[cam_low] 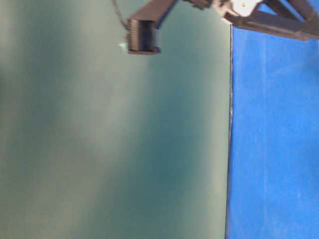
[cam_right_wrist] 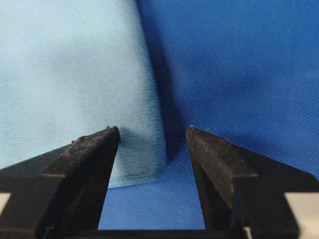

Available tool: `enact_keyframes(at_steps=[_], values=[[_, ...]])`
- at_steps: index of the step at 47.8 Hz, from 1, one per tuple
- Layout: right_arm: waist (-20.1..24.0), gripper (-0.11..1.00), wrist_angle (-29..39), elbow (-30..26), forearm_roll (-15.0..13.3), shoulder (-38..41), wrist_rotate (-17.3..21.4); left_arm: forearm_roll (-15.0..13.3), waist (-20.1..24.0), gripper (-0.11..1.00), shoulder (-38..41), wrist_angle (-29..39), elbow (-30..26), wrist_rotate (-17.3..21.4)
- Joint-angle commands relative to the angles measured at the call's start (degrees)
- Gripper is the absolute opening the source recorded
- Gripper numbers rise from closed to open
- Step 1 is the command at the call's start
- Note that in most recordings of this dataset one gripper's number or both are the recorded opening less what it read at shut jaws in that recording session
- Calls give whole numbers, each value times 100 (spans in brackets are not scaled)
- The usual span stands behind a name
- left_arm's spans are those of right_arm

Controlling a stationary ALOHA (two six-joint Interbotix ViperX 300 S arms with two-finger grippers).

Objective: Fold the light blue towel.
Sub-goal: 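Grasp the folded strip's left and right ends with both grippers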

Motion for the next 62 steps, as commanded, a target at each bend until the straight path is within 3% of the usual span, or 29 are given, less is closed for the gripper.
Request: enact_keyframes(at_steps=[1,11,23,26,33,35,39,50,62], values=[[-18,60,-70,-70,-9,35,-18,0,79,61,237,-149,-105,0],[-18,60,-105,-44,9,246,44,0,88,55,747,-211,-158,0],[-18,56,-88,-53,0,246,18,0,88,34,782,114,-158,-9],[-9,47,-79,-62,-18,246,-18,0,70,29,782,255,-167,0],[26,8,-70,-53,-18,246,-35,9,35,14,782,536,-237,18],[35,1,-70,-44,-18,237,-35,0,35,10,773,615,-264,18],[44,2,-70,-35,-18,229,-26,0,35,4,773,721,-325,9],[44,2,-26,-62,-18,62,-35,9,35,4,642,870,-457,9],[44,2,791,-158,-18,-747,9,0,53,4,-237,1670,-809,0]])
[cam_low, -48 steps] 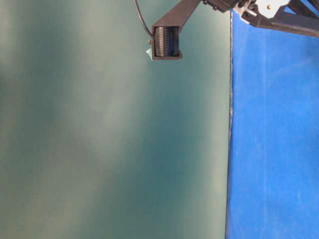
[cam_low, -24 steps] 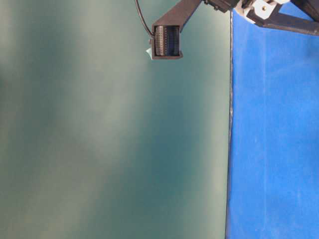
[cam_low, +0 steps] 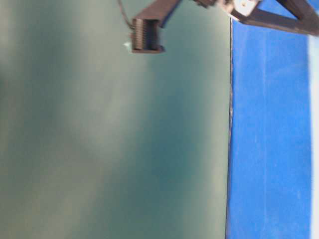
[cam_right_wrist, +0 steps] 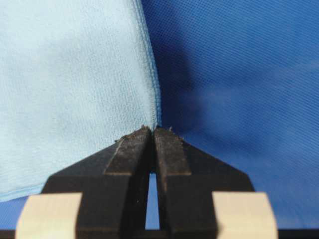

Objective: Fold the light blue towel.
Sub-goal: 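Grasp the folded strip's left and right ends with both grippers, then lift the strip and swing it, right gripper moving to the far side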

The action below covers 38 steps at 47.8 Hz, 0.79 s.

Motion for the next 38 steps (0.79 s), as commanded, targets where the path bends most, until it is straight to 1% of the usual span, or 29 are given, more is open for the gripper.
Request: enact_keyframes(at_steps=[1,4,8,14,20,27,38], values=[[9,2,281,-141,-18,-448,0,0,0,4,-554,457,-281,9],[9,2,448,-185,-18,-668,-9,0,0,4,-888,817,-404,18],[9,2,633,-229,-18,-1002,26,9,0,4,-1257,1063,-527,18],[9,2,765,-264,-18,-1441,53,0,0,4,-1784,1248,-650,18],[9,2,870,-237,-18,-1846,62,9,0,4,-2250,1248,-686,18],[-26,2,958,-185,-18,-2180,62,26,0,4,-2505,1230,-659,18],[-369,2,1063,-123,-26,-2268,123,44,9,4,-2549,1099,-633,26]])
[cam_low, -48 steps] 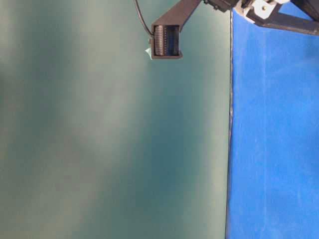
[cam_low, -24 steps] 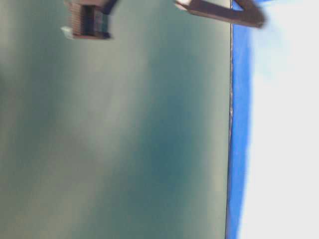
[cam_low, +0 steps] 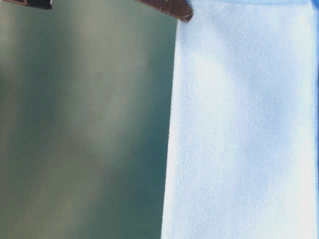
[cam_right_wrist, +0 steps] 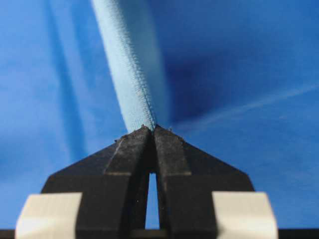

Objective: Fold the light blue towel.
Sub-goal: 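Lift the strip and swing it, right gripper moving to the far side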

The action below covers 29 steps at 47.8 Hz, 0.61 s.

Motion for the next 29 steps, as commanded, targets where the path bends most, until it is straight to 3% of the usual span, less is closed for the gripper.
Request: enact_keyframes(at_steps=[1,12,29], values=[[-123,2,9,-62,-26,-62,9,18,9,4,-35,-114,-79,9],[-510,2,-18,-88,-185,-35,18,26,0,4,185,-580,-105,9],[-1705,2,-97,-448,-870,422,9,18,-308,4,1661,-1846,-817,18]])
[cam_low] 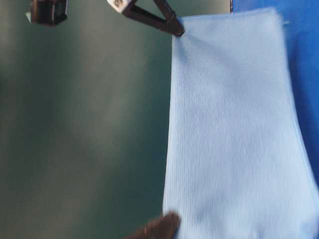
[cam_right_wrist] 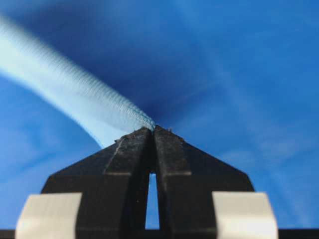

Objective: Fold the light blue towel.
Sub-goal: 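Lift the strip and swing it, right gripper moving to the far side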

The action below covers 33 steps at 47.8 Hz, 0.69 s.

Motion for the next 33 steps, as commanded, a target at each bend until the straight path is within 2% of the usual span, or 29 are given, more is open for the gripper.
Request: enact_keyframes(at_steps=[1,8,14,24,33], values=[[-220,2,-97,-246,-176,88,-9,9,-158,4,396,-237,-448,18],[-510,2,-299,-510,-422,387,-26,9,-334,4,1002,-369,-940,26],[-642,2,-396,-747,-527,624,-97,9,-483,4,1459,-492,-1362,105],[-694,2,-404,-1248,-703,1090,-114,9,-747,4,2145,-536,-2109,492],[-694,2,-396,-1617,-747,1415,-123,9,-817,4,2487,-536,-2522,554]])
